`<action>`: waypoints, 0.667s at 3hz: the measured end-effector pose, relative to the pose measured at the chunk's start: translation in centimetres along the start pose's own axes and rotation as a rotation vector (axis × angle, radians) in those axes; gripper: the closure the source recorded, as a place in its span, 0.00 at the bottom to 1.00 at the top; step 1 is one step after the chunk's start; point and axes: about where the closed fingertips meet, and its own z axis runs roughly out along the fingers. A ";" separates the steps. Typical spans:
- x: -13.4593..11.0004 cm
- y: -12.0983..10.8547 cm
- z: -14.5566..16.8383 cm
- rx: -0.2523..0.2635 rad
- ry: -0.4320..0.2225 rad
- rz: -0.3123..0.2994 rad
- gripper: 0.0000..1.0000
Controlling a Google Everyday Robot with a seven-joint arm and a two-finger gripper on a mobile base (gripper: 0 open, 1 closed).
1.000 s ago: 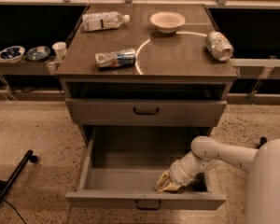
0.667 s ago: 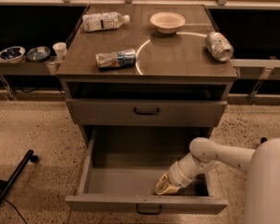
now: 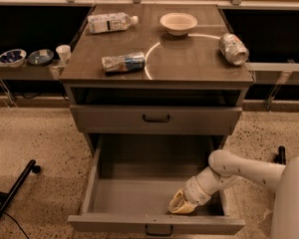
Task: Open middle drawer
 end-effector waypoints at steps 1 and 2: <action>-1.7 0.2 -3.8 0.118 -0.034 -0.069 1.00; -5.7 0.6 -11.3 0.352 -0.105 -0.212 0.87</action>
Offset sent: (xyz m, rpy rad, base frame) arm 0.0573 -0.0998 0.2339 0.2310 -0.7335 -0.3021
